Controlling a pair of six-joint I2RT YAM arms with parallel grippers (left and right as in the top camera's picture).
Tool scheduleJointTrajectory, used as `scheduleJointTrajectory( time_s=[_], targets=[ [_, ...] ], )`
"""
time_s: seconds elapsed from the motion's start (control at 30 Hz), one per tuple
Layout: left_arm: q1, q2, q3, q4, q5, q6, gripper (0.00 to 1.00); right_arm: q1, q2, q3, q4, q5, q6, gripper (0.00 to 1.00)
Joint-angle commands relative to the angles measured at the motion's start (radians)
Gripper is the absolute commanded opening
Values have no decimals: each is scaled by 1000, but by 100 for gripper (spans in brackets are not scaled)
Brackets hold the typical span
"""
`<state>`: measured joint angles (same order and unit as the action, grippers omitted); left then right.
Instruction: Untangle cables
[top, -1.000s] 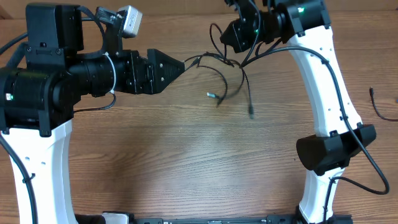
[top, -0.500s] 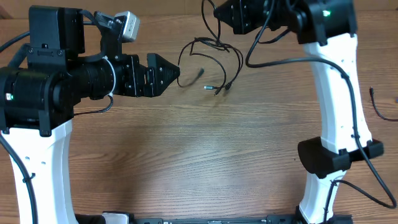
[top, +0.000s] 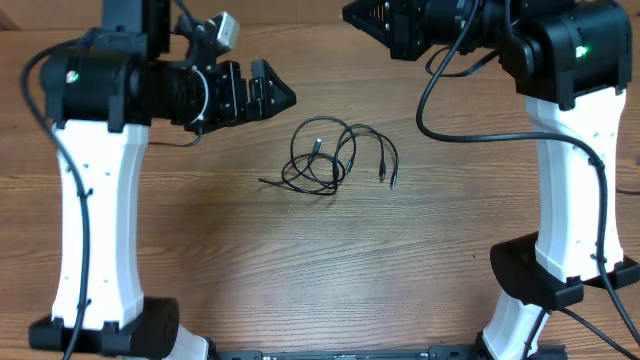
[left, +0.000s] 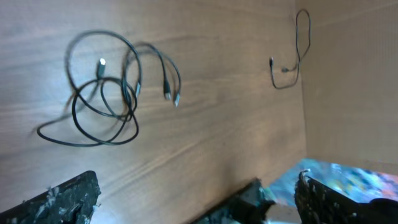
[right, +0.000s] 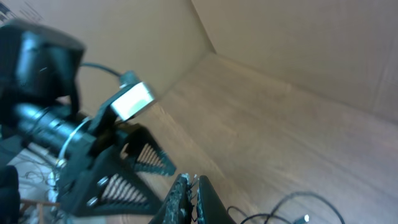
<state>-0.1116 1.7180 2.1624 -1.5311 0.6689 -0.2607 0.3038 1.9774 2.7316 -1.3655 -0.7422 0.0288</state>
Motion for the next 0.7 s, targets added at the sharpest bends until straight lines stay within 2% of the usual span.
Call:
scheduleJointTrajectory(
  time_s=[0.0,0.03,0.07,0.1,0.13,0.17,0.3,0.43,0.67],
  targets=[
    [-2,7,10,-12,61,-2,100,5,-25,24,-42,53,-40,10],
    [-2,8,10,-14,61,4,99,5,-24,24,-68,89,-55,26],
    [-2,8,10,-14,61,10,100,5,-23,23,-96,126,-70,54],
    [-2,7,10,-14,61,16,99,5,-23,23,-118,148,-91,70],
    [-2,6,10,-14,62,18,100,5,-21,23,-138,165,-106,95],
    [-2,6,10,-14,63,18,100,5,-21,23,-156,174,-118,100],
    [-2,6,10,-16,65,28,100,5,-21,23,-223,197,-153,100],
    [-1,4,10,-15,78,71,99,5,-13,22,-328,196,-310,100],
    [0,-21,10,-9,116,108,99,5,-11,-138,-328,204,-291,100]
  ],
)
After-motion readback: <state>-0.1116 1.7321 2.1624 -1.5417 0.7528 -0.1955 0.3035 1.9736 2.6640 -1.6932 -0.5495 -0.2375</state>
